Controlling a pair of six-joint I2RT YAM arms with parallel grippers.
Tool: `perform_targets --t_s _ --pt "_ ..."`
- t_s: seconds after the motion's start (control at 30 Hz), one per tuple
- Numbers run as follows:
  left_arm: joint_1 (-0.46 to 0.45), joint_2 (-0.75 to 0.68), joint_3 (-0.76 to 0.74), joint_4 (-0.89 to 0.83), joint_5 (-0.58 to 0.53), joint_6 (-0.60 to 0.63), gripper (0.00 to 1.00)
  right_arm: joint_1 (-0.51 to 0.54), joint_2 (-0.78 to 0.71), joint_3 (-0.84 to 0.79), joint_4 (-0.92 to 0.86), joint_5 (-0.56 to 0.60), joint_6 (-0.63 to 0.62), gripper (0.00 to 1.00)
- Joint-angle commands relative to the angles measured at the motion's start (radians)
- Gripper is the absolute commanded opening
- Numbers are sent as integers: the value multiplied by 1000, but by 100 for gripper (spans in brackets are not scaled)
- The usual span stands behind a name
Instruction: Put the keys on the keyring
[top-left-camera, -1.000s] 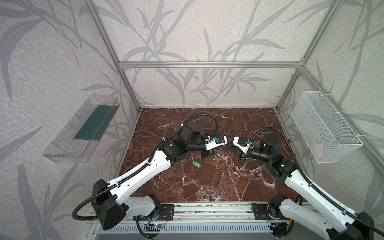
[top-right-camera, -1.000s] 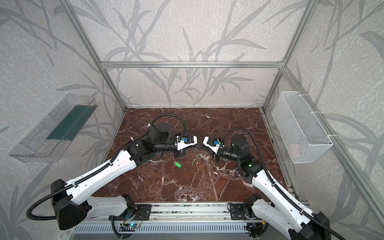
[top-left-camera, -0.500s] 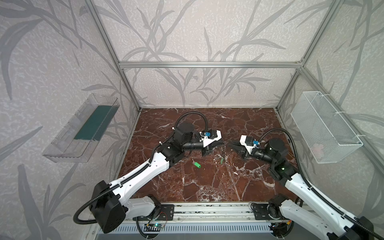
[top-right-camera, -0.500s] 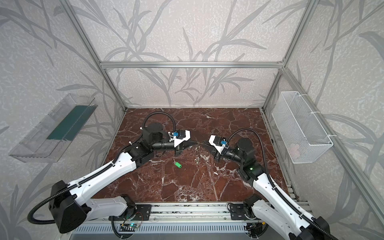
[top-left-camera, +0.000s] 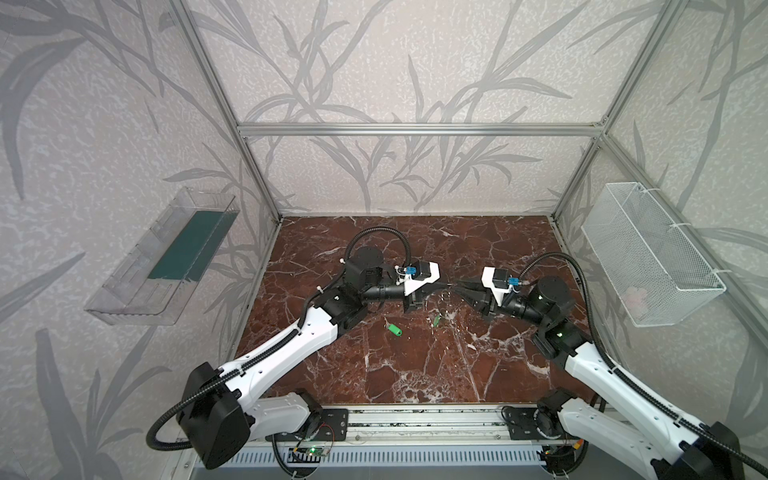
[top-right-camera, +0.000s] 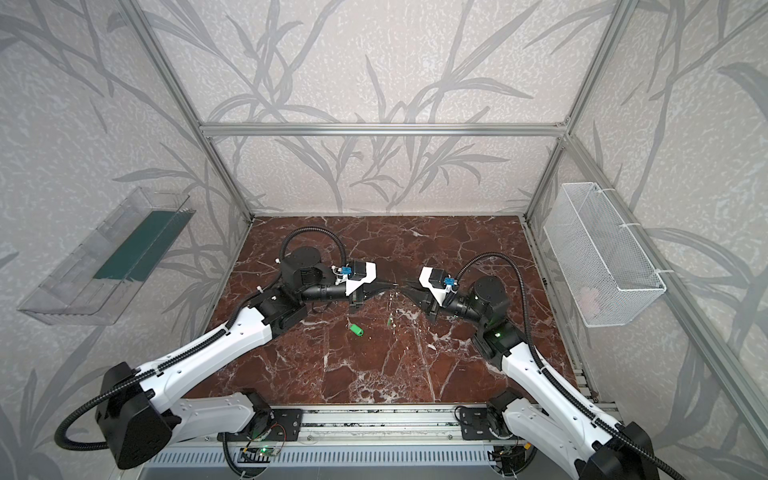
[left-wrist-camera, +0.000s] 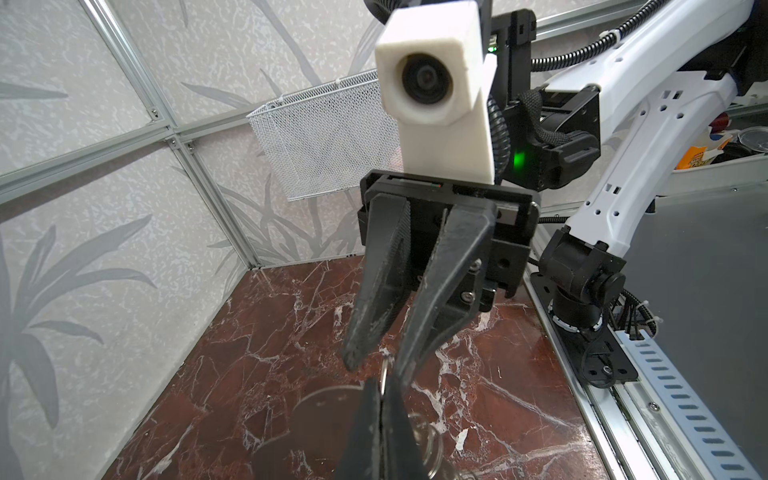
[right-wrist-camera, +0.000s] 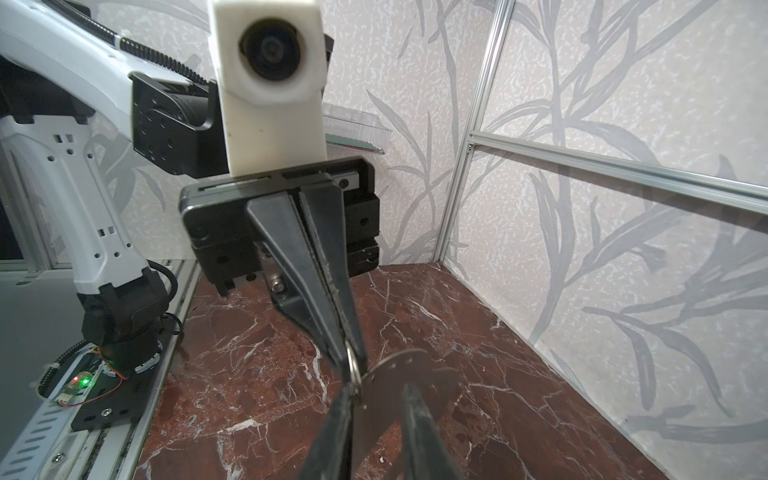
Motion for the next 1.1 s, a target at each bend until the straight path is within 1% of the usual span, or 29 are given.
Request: perform_targets --t_s 0.0,0.27,0.73,1.07 --pt "3 -30 -5 52 26 14 0 -5 11 14 47 -57 27 21" --pt "3 -26 0 51 41 10 0 -3 24 24 53 -85 9 16" --pt "4 -3 33 -14 77 35 0 -8 -15 8 51 -67 -34 15" --pt "2 8 48 -21 78 40 0 -13 -1 12 32 -102 -43 0"
